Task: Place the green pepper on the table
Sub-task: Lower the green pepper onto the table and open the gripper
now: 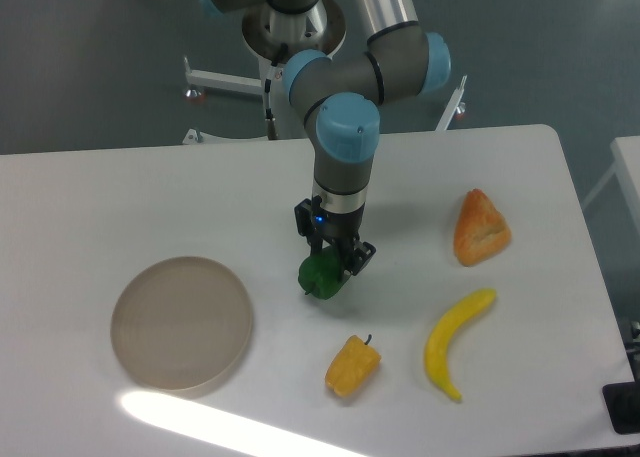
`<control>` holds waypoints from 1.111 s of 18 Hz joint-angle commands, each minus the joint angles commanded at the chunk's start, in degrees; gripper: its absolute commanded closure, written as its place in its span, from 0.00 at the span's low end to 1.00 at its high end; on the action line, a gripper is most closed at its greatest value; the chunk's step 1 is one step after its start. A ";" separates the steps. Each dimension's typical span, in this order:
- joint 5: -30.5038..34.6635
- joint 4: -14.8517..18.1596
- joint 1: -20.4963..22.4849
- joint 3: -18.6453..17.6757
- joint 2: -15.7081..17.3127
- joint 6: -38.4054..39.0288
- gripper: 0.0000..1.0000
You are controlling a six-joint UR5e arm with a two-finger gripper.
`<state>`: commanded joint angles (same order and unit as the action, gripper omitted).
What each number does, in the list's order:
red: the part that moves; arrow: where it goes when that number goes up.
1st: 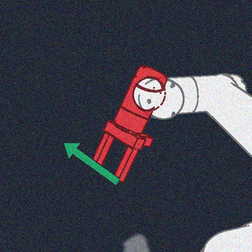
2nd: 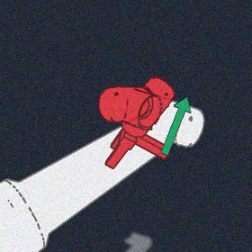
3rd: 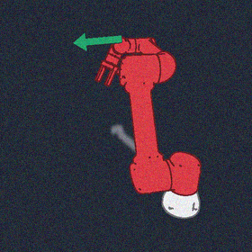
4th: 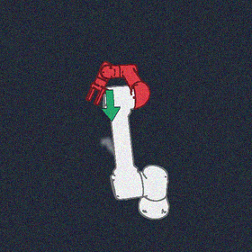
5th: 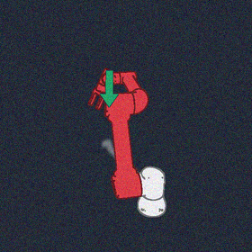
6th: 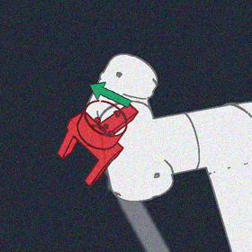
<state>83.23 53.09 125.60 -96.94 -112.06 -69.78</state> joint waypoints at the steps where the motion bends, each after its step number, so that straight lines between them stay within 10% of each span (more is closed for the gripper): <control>1: 0.09 0.00 0.00 0.00 -0.26 -0.27 0.63; 15: -0.26 0.09 0.09 0.00 -1.67 0.34 0.57; 20: -0.26 0.17 0.26 0.61 -1.76 0.26 0.15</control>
<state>82.97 53.26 125.86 -96.33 -113.82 -69.52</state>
